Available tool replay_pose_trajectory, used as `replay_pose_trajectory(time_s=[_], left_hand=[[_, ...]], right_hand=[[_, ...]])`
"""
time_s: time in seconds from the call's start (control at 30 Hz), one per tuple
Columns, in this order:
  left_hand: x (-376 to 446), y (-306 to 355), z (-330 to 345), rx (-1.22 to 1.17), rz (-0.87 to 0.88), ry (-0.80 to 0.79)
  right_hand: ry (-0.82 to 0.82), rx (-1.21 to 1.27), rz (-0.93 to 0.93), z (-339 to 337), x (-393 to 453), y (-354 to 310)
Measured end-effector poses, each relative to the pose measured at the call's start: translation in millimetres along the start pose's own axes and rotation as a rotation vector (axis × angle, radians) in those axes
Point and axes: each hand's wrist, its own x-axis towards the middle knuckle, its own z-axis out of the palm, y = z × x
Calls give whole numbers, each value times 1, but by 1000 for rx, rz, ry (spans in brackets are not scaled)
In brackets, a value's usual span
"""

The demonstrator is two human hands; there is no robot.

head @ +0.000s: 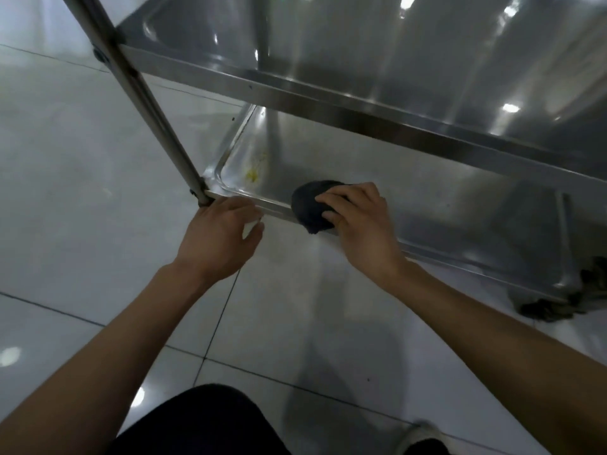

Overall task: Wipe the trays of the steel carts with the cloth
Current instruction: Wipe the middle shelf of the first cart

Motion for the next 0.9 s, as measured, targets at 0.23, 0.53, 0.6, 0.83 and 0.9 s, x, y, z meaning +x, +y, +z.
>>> replay_pose_trajectory(time_s=[0.23,0.53,0.6,0.83,0.9], left_hand=[[4,4,30,106,75,-144],[20,17,15,336,163,-254],[4,11,7,366,198,-315],[33,-42,29,299,143,-285],[36,-65,44,245,80,-208]], right_hand=[[1,69,159,8,-37,53],[-79,106,238,14,-27,72],[-121,116,187,15,-18,67],[-89,164,166,58,30,49],[-77,149,163,78,38,43]])
